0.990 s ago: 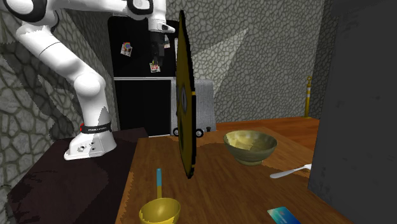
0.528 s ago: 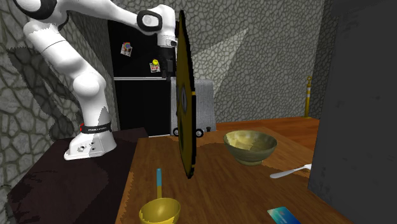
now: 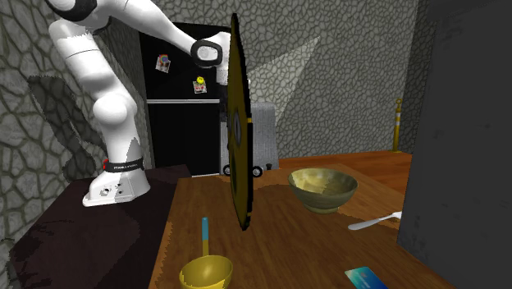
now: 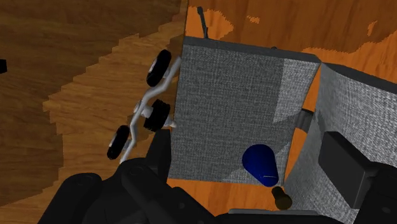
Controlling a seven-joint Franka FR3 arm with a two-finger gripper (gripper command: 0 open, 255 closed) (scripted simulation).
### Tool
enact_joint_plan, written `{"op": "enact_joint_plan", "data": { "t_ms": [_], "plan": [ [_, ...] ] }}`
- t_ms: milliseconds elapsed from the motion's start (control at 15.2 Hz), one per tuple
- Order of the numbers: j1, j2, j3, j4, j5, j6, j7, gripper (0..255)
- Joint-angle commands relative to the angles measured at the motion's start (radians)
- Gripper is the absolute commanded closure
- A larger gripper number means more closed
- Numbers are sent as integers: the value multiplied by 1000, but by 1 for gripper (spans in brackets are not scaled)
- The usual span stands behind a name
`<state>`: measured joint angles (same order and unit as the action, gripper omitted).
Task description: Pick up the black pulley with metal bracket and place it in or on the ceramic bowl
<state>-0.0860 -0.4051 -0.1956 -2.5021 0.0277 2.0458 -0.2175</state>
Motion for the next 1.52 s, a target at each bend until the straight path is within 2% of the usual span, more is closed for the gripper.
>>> {"op": "enact_joint_plan", "data": {
  "t_ms": [0, 330, 726, 1188, 1452],
  "plan": [
    [-8, 61, -22, -1, 2, 60, -22, 0],
    [-16, 237, -66, 18, 36, 206, -77, 0],
    [-31, 454, -99, 79, 120, 342, -164, 0],
    [-30, 532, -85, 58, 174, 436, -201, 0],
    [-30, 539, -84, 57, 179, 444, -205, 0]
  ]
}}
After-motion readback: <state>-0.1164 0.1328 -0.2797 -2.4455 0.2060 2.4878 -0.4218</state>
